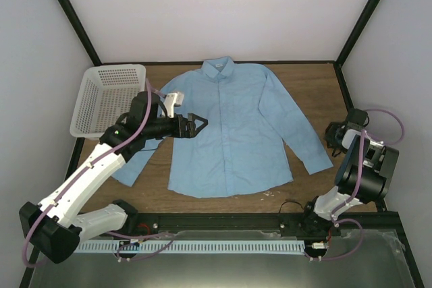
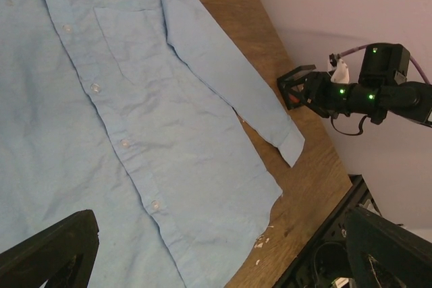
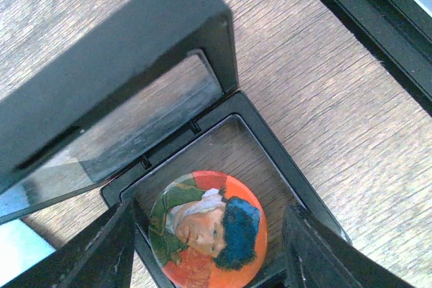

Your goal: Pin the brooch onto the clothing

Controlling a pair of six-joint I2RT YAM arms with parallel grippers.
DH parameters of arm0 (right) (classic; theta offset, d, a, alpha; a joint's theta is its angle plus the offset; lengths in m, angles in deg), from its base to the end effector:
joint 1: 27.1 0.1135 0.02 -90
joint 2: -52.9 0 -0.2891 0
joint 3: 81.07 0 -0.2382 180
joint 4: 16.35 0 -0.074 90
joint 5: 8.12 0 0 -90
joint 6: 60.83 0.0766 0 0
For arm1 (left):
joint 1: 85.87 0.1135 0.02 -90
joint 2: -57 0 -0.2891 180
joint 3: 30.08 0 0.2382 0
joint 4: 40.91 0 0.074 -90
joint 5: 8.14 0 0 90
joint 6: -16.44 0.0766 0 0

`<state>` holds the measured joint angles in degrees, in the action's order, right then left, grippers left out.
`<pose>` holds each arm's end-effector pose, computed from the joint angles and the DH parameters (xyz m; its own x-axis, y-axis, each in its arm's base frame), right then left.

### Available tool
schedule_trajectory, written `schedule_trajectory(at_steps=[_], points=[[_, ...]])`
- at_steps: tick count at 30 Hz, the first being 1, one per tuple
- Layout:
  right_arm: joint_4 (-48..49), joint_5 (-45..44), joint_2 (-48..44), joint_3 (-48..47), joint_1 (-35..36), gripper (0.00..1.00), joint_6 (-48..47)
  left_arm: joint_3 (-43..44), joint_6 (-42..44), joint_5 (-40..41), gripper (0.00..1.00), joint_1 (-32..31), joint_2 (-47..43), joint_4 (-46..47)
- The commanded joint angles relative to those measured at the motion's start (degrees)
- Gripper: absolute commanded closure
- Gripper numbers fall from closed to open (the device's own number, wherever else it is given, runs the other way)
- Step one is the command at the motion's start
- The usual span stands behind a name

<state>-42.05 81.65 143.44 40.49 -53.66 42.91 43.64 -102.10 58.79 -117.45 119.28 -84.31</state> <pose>0.2725 -0.1365 0.1486 -0.6286 0.5798 -0.5184 0.6160 0.7781 0.1233 0.1901 -0.1521 0.3402 -0.7617 -0.0478 -0.6462 0.4566 0.6680 -0.5876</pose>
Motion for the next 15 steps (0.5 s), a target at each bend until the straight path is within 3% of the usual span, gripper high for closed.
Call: schedule_trajectory(at_steps=[1, 9, 15], points=[[-0.6, -1.0, 0.2, -1.6, -0.8, 0.45, -0.4, -0.4, 0.0, -1.2, 0.0, -0.2, 0.1, 1.1], [-1.2, -2.0, -0.4, -0.7, -0.7, 0.41, -0.6, -0.6, 0.3, -1.8, 0.0, -0.2, 1.1, 1.6], [-1.6, -2.8, -0.3, -1.0, -0.4, 0.48, -0.7, -1.5, 0.5, -1.8, 0.0, -0.2, 0.8, 1.8]])
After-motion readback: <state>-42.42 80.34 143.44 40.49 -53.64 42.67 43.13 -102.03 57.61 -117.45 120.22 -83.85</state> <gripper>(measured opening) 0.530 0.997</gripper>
